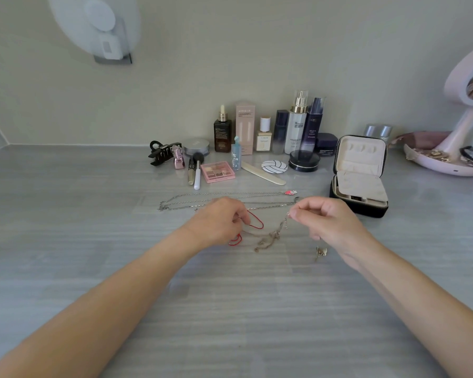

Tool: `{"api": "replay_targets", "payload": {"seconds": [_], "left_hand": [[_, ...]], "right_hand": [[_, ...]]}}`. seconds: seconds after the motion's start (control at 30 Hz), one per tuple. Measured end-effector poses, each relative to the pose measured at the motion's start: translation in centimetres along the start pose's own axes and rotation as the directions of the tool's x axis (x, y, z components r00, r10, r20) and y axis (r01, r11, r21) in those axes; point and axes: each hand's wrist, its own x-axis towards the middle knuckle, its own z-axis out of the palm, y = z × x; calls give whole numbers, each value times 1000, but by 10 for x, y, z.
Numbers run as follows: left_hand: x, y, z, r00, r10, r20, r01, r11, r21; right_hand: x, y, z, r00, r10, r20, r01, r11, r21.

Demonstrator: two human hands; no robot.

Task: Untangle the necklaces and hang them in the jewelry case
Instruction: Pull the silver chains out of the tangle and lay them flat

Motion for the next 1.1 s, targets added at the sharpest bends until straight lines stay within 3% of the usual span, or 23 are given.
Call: {"api": "replay_targets", "payload": {"seconds": [0.07, 0.13, 0.23, 0.47, 0.6, 0.87, 1.0, 1.1], "left_hand": [[0, 1, 2, 998, 53, -34, -55, 998, -36], [-3, 9, 4, 991, 134, -23, -136, 971, -195], [-8, 25, 11, 985, 168, 34, -139, 901, -411], [-7, 22, 7, 996, 66, 64, -17, 815, -579], [-7, 20, -1, 1000, 15, 17, 0, 753, -658], [-6, 20, -1, 1000, -17, -5, 10, 750, -662], [-6, 19, -1, 1000, 9, 13, 0, 810, -587], [-5, 18, 3, 999, 23, 26, -6, 862, -508]], "right_hand": [[0, -1, 1, 1000, -12, 1, 12, 1000, 11], [0, -1, 2, 999, -32, 10, 31, 999, 19], [-1, -1, 3, 998, -57, 30, 56, 998, 35], [1, 0, 0, 998, -62, -17, 63, 995, 72], [2, 4, 0, 997, -69, -38, 68, 997, -20], [0, 9, 6, 989, -129, 75, 146, 942, -303], [0, 6, 2, 993, -108, 49, 114, 983, -142], [-1, 3, 3, 990, -121, 79, 134, 972, -193]]}}
